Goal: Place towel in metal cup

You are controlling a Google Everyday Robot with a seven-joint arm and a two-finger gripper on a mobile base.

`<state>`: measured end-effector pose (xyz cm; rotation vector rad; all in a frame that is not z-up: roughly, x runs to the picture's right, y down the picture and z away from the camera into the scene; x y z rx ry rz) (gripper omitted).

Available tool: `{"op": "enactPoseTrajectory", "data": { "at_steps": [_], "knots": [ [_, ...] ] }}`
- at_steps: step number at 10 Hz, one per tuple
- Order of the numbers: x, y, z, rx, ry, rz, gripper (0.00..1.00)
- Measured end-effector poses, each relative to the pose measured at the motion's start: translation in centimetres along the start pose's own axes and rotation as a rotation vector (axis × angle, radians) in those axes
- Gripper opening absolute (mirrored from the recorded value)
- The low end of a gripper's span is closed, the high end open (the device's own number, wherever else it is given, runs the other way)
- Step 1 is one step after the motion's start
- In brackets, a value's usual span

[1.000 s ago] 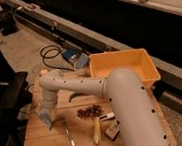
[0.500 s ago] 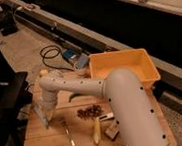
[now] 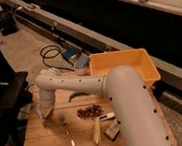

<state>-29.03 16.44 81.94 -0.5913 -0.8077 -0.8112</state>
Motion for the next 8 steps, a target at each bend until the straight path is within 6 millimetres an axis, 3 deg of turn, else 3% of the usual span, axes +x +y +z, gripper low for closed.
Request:
{"op": "enactPoseTrajectory", "data": {
  "at_steps": [4, 5, 7, 8],
  "knots": [
    [0.0, -1.7, -7.6, 0.168, 0.094, 0.017, 0.0],
    [0.6, -0.7, -9.8, 0.191, 0.124, 0.044, 0.0],
    [1.5, 1.9, -11.8, 0.196, 0.157, 0.096, 0.0],
    [2.1, 4.3, -12.8, 0.193, 0.174, 0.143, 0.0]
  ]
}}
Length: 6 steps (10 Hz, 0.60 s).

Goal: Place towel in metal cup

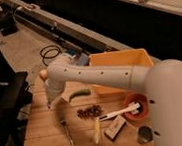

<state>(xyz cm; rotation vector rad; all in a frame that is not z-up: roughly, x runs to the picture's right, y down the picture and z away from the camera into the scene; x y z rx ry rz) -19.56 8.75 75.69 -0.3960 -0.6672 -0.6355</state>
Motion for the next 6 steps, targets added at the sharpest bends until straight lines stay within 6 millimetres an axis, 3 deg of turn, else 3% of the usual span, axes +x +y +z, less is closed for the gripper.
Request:
{"op": "enactPoseTrajectory", "data": {
  "at_steps": [2, 3, 6],
  "knots": [
    [1.1, 4.7, -2.4, -0.02, 0.033, 0.11, 0.0],
    [1.2, 8.1, -3.8, -0.033, 0.053, 0.189, 0.0],
    [-0.5, 15.5, -6.8, -0.072, 0.098, 0.367, 0.0]
  ]
}}
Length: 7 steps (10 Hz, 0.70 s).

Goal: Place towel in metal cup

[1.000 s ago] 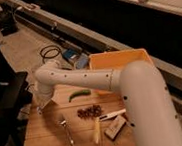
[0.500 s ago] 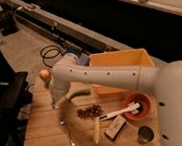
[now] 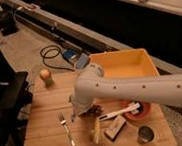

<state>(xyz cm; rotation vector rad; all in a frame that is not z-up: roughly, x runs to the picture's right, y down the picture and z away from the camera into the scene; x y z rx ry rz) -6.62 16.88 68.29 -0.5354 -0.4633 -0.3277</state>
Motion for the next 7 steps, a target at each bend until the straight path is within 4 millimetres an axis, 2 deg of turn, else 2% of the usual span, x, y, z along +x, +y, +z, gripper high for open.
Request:
{"op": "enactPoseTrajectory", "data": {
  "at_steps": [1, 2, 3, 4, 7],
  "knots": [
    [1.2, 3.6, -1.3, -0.007, 0.017, 0.09, 0.0],
    [1.7, 5.7, -1.9, -0.009, 0.02, 0.14, 0.0],
    [2.0, 7.0, -2.3, -0.01, 0.021, 0.168, 0.0],
    [2.2, 8.0, -2.5, -0.012, 0.023, 0.191, 0.0],
    [2.2, 8.1, -2.6, -0.011, 0.022, 0.194, 0.0]
  ]
}}
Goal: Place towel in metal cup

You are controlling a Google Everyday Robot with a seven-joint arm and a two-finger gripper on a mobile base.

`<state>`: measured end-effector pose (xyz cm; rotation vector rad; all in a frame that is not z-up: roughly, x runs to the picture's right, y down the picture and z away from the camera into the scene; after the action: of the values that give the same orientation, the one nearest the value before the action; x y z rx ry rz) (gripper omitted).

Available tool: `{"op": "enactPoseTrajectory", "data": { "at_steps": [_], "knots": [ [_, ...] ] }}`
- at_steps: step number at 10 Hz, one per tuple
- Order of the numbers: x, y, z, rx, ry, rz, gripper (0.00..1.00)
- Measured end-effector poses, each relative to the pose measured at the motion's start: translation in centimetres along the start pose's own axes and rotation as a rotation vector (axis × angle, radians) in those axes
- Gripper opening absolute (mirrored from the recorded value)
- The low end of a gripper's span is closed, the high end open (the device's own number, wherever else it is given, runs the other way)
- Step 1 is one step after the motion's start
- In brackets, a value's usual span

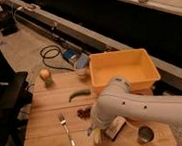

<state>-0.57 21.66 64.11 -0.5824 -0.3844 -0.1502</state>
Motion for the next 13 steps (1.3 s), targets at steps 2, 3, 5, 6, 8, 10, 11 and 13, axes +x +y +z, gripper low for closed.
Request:
{"op": "enactPoseTrajectory", "data": {
  "at_steps": [2, 3, 5, 6, 8, 10, 11, 13],
  "knots": [
    [0.1, -0.1, 0.0, 0.001, 0.002, 0.008, 0.0],
    [0.5, -0.1, -0.1, 0.004, 0.011, 0.029, 0.0],
    [2.9, 0.3, -1.2, 0.024, 0.047, 0.098, 0.0],
    [4.3, 0.7, -2.0, 0.03, 0.069, 0.128, 0.0],
    [9.1, 2.1, -4.7, 0.048, 0.135, 0.212, 0.0],
    [13.4, 3.6, -6.8, 0.053, 0.192, 0.296, 0.0],
    [15.3, 4.4, -7.6, 0.053, 0.217, 0.339, 0.0],
    [18.5, 6.8, -8.7, 0.044, 0.264, 0.437, 0.0]
  ]
}}
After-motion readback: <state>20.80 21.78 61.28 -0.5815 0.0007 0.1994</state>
